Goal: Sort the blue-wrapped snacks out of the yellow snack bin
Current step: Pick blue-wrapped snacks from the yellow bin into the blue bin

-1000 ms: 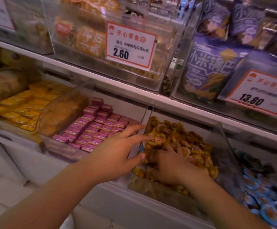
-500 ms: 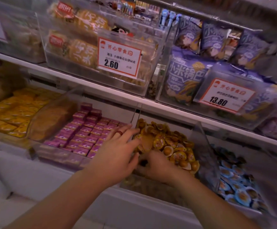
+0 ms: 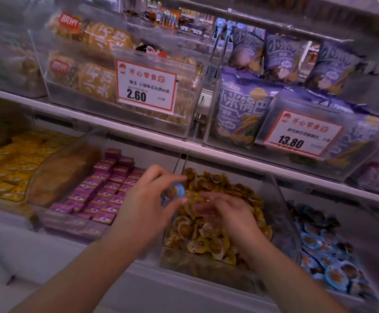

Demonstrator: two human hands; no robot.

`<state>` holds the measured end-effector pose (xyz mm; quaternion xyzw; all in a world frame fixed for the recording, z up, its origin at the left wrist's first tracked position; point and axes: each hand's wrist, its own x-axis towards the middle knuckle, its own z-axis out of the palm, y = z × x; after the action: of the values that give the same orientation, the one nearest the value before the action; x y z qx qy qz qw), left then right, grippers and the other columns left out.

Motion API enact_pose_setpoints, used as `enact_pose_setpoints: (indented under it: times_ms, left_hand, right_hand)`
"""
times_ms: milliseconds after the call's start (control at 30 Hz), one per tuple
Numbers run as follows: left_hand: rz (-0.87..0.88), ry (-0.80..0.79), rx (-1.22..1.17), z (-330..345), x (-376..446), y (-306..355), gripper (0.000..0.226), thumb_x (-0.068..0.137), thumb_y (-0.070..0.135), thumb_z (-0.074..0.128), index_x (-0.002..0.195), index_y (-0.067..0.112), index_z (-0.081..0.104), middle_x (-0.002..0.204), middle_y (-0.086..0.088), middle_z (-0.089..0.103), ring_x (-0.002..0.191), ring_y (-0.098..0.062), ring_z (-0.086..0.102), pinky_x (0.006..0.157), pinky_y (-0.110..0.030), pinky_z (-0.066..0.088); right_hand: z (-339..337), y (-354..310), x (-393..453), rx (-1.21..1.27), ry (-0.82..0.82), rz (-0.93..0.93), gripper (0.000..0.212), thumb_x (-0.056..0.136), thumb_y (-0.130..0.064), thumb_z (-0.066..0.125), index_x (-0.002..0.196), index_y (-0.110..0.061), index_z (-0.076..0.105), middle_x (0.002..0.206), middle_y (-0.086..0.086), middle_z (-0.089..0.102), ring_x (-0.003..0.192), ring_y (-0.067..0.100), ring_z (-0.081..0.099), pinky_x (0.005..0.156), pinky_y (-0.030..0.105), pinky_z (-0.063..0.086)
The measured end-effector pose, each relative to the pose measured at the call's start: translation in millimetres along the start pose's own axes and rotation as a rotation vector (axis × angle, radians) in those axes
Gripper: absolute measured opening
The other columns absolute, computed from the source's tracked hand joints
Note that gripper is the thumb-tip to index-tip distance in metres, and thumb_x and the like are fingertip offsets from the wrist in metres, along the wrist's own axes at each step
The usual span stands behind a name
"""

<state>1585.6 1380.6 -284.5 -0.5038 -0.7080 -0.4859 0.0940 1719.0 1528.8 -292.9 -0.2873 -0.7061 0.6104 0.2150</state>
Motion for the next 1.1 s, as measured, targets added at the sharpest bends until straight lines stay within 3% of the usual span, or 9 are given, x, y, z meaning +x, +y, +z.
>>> enact_pose_setpoints:
  times_ms: [100, 200, 267, 433, 533, 633, 767, 867, 1100]
  left_hand:
    - [-0.325, 0.081, -0.175, -6.4, 2.4, -5.1, 0.024, 0.076, 0.023, 0.082, 0.086, 0.033, 0.062, 0.084, 0.012, 0.063, 0.078, 0.003, 0.061, 0.065, -0.006, 0.043]
    - [-0.553, 0.119, -0.526, -6.4, 5.3, -8.0, 0.016, 0.089, 0.013, 0.069, 0.089, 0.014, 0.053, 0.06, -0.002, 0.065, 0.046, -0.009, 0.058, 0.043, -0.019, 0.043]
    - [-0.618, 0.139, -0.673, -7.2, 6.6, -6.8, 0.011, 0.094, 0.009, 0.062, 0.095, 0.009, 0.051, 0.056, -0.001, 0.06, 0.039, -0.011, 0.051, 0.037, -0.018, 0.038]
    - [-0.698, 0.152, -0.723, -9.3, 9.6, -4.7, 0.006, 0.098, 0.013, 0.056, 0.095, 0.015, 0.061, 0.055, 0.007, 0.059, 0.041, -0.009, 0.047, 0.035, -0.019, 0.036]
    - [-0.707, 0.147, -0.729, -9.5, 10.0, -3.9, 0.011, 0.098, 0.011, 0.055, 0.092, 0.016, 0.063, 0.056, 0.005, 0.06, 0.041, -0.008, 0.047, 0.035, -0.019, 0.035]
    - [-0.757, 0.152, -0.767, -8.7, 10.1, -1.1, 0.014, 0.097, 0.006, 0.053, 0.093, 0.014, 0.064, 0.064, 0.002, 0.063, 0.04, -0.008, 0.047, 0.035, -0.018, 0.034]
    - [-0.822, 0.187, -0.939, -10.0, 11.3, 1.9, 0.015, 0.095, 0.001, 0.048, 0.095, 0.006, 0.062, 0.08, -0.011, 0.064, 0.041, -0.014, 0.049, 0.035, -0.022, 0.032]
    - [-0.842, 0.192, -0.958, -11.9, 10.9, 3.0, 0.015, 0.095, 0.0, 0.048, 0.096, 0.003, 0.063, 0.085, -0.013, 0.064, 0.042, -0.015, 0.052, 0.035, -0.023, 0.035]
    - [-0.863, 0.145, -0.925, -19.1, 8.5, 3.9, 0.015, 0.095, 0.0, 0.05, 0.098, 0.001, 0.064, 0.087, -0.011, 0.067, 0.046, -0.013, 0.055, 0.036, -0.023, 0.035]
  right_hand:
    - [7.3, 16.4, 23.2, -0.873, -0.155, -0.328, 0.031, 0.099, -0.02, 0.05, 0.127, -0.019, 0.064, 0.125, 0.004, 0.065, 0.117, 0.021, 0.058, 0.096, 0.027, 0.044]
    - [20.2, 38.0, 43.4, -1.277, -0.41, -0.303, 0.063, 0.096, -0.042, 0.047, 0.153, -0.021, 0.03, 0.16, 0.001, 0.026, 0.148, 0.023, 0.016, 0.12, 0.043, 0.021]
    - [23.2, 44.2, 47.1, -1.431, -0.441, -0.29, 0.071, 0.094, -0.053, 0.043, 0.155, -0.022, 0.024, 0.163, -0.004, 0.016, 0.15, 0.024, 0.002, 0.119, 0.052, 0.012]
    - [-6.5, 39.5, 32.3, -1.522, -0.467, -0.354, 0.05, 0.093, -0.056, 0.036, 0.128, -0.028, 0.057, 0.127, -0.002, 0.054, 0.128, 0.022, 0.038, 0.109, 0.048, 0.027]
    - [-16.7, 29.3, 29.6, -1.642, -0.443, -0.201, 0.04, 0.089, -0.056, 0.038, 0.106, -0.028, 0.061, 0.113, -0.001, 0.059, 0.12, 0.02, 0.042, 0.106, 0.048, 0.027]
    - [-4.4, 18.9, 32.3, -1.68, -0.455, -0.097, 0.046, 0.085, -0.058, 0.039, 0.11, -0.027, 0.063, 0.114, 0.003, 0.06, 0.119, 0.024, 0.043, 0.109, 0.053, 0.021]
    - [29.0, 20.9, 35.9, -1.573, -0.362, -0.333, 0.047, 0.089, -0.059, 0.04, 0.117, -0.029, 0.061, 0.121, 0.004, 0.058, 0.119, 0.029, 0.045, 0.1, 0.053, 0.033]
    - [44.0, 31.1, 41.2, -1.549, -0.457, -0.279, 0.041, 0.091, -0.047, 0.048, 0.121, -0.022, 0.061, 0.123, 0.008, 0.056, 0.119, 0.03, 0.045, 0.099, 0.05, 0.039]
    - [15.3, 35.2, 53.3, -1.157, -0.437, -0.26, 0.01, 0.088, -0.038, 0.065, 0.087, -0.028, 0.067, 0.088, -0.01, 0.069, 0.081, 0.005, 0.062, 0.074, 0.034, 0.054]
